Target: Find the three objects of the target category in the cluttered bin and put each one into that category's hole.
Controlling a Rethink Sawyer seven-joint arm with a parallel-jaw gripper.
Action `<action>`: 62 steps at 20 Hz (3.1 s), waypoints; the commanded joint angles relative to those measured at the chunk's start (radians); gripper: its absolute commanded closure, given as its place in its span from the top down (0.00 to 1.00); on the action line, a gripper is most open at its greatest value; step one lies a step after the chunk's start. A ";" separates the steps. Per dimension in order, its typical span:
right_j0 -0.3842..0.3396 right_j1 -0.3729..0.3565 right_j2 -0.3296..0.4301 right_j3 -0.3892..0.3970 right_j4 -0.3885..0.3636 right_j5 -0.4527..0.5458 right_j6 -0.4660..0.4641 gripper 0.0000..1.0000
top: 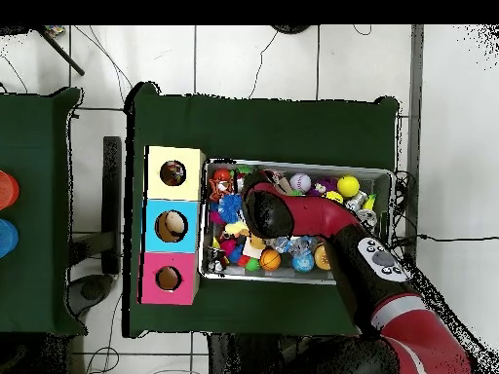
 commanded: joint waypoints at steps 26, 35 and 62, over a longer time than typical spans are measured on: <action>0.030 -0.042 -0.106 -0.054 0.033 -0.067 0.158 1.00; 0.058 -0.047 -0.170 -0.057 0.056 -0.093 0.183 1.00; -0.004 0.029 -0.064 -0.029 0.056 0.113 0.029 1.00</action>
